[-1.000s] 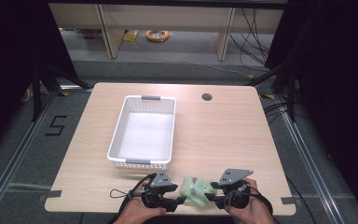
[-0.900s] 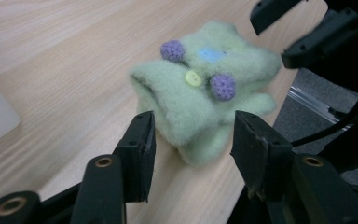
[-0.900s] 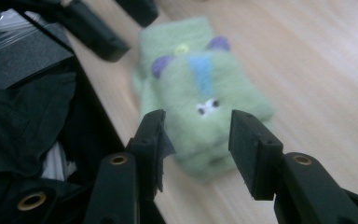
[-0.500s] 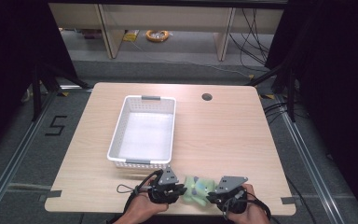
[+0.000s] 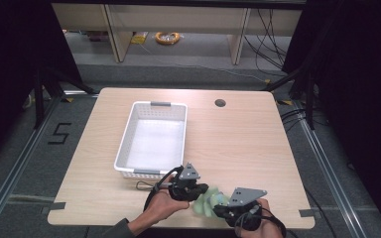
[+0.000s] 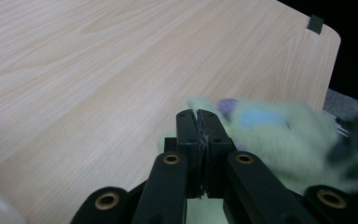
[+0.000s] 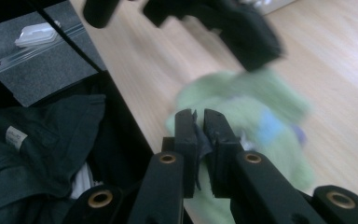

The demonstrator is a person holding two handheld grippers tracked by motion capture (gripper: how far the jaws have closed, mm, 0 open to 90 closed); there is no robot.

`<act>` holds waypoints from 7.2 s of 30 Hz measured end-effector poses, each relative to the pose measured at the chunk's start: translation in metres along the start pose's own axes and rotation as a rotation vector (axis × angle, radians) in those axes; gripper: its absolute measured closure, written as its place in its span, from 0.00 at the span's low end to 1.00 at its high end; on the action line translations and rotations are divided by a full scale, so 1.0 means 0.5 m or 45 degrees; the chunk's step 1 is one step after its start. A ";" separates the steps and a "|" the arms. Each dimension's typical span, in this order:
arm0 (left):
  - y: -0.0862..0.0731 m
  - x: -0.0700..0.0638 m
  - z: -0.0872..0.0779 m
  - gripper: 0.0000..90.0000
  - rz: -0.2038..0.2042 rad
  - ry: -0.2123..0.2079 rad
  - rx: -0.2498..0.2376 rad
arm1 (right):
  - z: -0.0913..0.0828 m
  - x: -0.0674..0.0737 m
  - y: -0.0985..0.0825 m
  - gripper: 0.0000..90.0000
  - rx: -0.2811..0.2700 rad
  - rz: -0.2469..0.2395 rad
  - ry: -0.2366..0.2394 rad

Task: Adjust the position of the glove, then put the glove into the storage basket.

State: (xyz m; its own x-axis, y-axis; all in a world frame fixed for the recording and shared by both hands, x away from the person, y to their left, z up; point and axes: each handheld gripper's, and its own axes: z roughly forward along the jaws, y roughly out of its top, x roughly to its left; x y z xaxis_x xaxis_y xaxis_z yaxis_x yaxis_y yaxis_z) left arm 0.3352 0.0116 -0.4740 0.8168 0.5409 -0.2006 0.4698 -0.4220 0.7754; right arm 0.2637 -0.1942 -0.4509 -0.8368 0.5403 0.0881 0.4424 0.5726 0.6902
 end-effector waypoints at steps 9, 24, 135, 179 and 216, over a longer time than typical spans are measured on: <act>0.002 0.006 0.023 0.97 -0.039 -0.035 -0.015 | 0.060 0.023 0.022 0.95 0.017 -0.069 0.040; -0.039 0.019 -0.052 0.59 -0.158 -0.036 -0.093 | 0.082 0.002 0.005 0.72 0.027 0.042 0.110; -0.059 0.043 -0.017 0.53 -0.287 -0.106 0.143 | 0.031 -0.112 -0.064 0.56 0.035 0.394 -0.064; -0.072 0.027 -0.020 0.84 -0.294 -0.160 0.154 | 0.040 -0.127 -0.076 0.82 -0.040 0.442 0.119; -0.025 0.037 -0.117 0.83 -0.246 -0.163 -0.013 | -0.007 -0.110 0.019 0.82 -0.131 0.376 0.153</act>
State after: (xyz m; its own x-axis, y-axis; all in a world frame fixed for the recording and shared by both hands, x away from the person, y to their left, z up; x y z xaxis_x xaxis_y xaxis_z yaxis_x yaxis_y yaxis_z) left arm 0.3247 0.0691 -0.4525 0.7480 0.5138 -0.4202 0.6190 -0.3118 0.7208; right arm 0.3126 -0.2208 -0.4466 -0.7120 0.5936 0.3751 0.6417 0.3332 0.6908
